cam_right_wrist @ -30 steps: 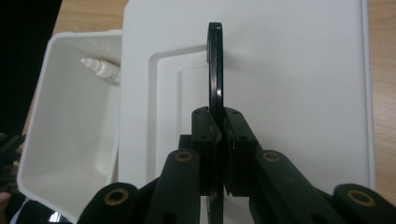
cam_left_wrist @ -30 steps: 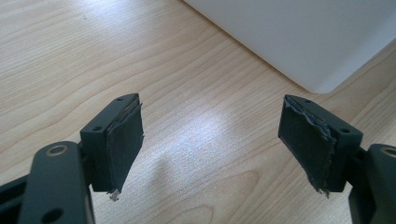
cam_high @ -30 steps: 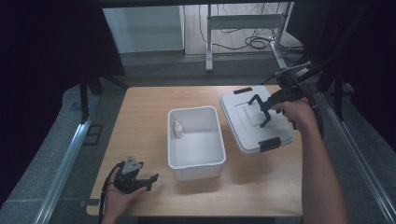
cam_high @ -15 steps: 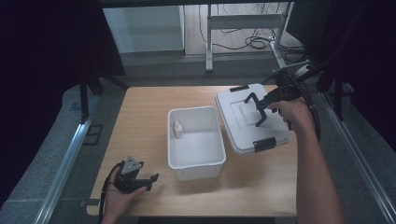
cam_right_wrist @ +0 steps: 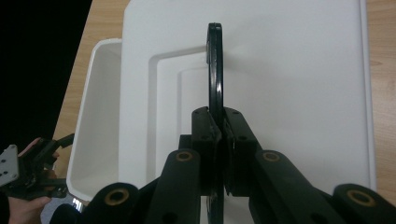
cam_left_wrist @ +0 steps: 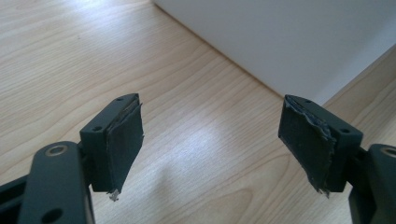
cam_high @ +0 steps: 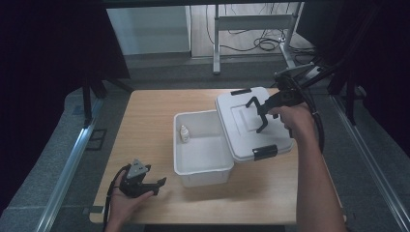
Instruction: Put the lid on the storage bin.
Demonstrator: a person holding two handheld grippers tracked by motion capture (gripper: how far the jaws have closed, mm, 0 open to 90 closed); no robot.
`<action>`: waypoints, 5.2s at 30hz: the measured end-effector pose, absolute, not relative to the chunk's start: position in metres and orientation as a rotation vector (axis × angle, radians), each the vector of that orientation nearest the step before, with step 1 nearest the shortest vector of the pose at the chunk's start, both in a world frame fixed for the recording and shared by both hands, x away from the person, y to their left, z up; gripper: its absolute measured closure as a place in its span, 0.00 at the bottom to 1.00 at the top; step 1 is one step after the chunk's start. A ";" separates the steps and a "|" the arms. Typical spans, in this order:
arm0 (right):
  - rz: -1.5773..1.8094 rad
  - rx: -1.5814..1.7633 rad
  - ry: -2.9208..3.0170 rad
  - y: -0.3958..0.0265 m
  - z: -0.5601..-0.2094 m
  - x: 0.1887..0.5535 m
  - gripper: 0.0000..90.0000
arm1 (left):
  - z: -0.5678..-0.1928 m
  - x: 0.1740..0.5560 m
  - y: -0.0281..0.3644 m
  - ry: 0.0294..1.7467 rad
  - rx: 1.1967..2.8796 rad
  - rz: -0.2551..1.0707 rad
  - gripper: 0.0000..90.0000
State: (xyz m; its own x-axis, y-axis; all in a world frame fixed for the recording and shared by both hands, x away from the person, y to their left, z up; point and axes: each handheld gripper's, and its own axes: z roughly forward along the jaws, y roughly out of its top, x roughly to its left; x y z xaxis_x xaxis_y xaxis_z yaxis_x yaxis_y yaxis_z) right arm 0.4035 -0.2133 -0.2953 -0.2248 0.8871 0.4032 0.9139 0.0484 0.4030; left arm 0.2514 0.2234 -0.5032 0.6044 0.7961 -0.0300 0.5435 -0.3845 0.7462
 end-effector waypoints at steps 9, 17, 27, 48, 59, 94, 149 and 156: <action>-0.905 -1.939 -2.230 -0.180 -0.302 0.395 0.95 | -0.496 0.250 0.224 1.032 2.078 0.449 0.25; -0.876 -1.941 -2.213 -0.164 -0.311 0.403 0.95 | -0.498 0.252 0.226 1.042 2.081 0.448 0.25; -0.874 -1.921 -2.199 -0.154 -0.315 0.404 0.95 | -0.498 0.251 0.227 1.045 2.076 0.450 0.25; -0.842 -1.911 -2.143 -0.109 -0.333 0.405 0.95 | -0.498 0.249 0.230 1.051 2.074 0.445 0.25; -0.828 -1.917 -2.142 -0.083 -0.332 0.398 0.95 | -0.496 0.248 0.232 1.048 2.055 0.443 0.25; -0.851 -1.944 -2.112 -0.064 -0.347 0.394 0.94 | -0.496 0.248 0.236 1.055 2.045 0.443 0.25; -1.082 -1.711 -2.195 -0.152 -0.350 0.390 0.76 | -0.501 0.248 0.234 1.078 2.078 0.465 0.25; -1.162 -1.666 -2.220 -0.178 -0.354 0.383 0.74 | -0.503 0.246 0.233 1.084 2.088 0.474 0.25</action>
State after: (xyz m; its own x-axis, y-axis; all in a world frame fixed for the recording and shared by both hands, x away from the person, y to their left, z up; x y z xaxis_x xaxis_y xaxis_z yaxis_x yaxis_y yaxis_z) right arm 0.3832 -0.1785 -0.3536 -0.3809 0.7623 0.5232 0.8644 0.0928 0.4941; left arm 0.2462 0.2333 -0.5030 0.5778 0.8162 -0.0071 0.5495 -0.3825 0.7428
